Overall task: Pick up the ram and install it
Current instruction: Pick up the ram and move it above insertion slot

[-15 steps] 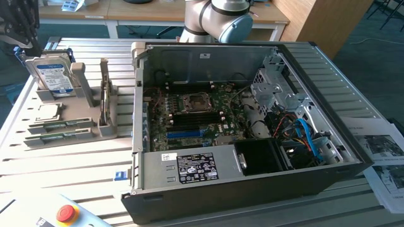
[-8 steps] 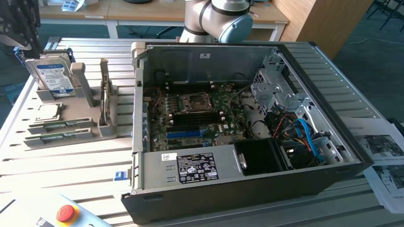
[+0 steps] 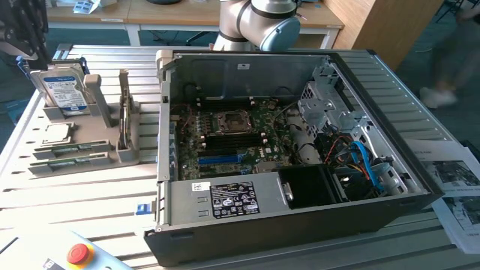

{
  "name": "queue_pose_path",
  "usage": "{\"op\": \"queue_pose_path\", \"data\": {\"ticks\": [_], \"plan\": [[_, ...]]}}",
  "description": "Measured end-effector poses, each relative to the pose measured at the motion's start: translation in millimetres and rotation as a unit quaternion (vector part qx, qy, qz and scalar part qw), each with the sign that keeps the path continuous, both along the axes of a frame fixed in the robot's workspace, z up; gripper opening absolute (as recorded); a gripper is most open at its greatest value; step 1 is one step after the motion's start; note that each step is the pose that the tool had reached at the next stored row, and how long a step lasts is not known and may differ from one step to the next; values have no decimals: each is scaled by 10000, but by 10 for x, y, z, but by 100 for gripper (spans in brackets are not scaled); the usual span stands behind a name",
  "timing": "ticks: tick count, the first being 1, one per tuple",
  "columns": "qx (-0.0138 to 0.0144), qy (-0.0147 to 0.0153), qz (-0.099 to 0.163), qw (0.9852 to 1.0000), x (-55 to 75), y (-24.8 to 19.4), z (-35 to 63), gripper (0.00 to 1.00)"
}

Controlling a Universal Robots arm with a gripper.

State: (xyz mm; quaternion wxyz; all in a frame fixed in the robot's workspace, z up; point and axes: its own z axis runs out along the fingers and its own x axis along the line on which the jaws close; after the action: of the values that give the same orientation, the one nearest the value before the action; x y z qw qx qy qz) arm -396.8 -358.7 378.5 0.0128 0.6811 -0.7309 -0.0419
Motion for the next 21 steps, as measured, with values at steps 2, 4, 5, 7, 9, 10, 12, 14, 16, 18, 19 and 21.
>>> {"op": "queue_pose_path", "data": {"ticks": [2,4,5,7,9,10,12,14,16,18,19,21], "plan": [[-1,1,0,10000,1,-5,-19,24],[0,1,0,10000,0,-10,-41,24],[0,1,0,10000,0,-11,-51,24],[0,1,0,10000,0,-15,-73,24],[-1,1,0,10000,0,-17,-93,24],[-1,2,0,10000,1,-17,-97,24],[-1,2,0,10000,1,-17,-97,24],[-1,2,0,10000,0,-17,-97,24],[0,1,1,10000,1,-30,-98,24],[-1,2,0,10000,0,-52,-97,24],[-1,1,0,10000,0,-64,-98,24],[-1,2,0,10000,1,-89,-97,24]]}}
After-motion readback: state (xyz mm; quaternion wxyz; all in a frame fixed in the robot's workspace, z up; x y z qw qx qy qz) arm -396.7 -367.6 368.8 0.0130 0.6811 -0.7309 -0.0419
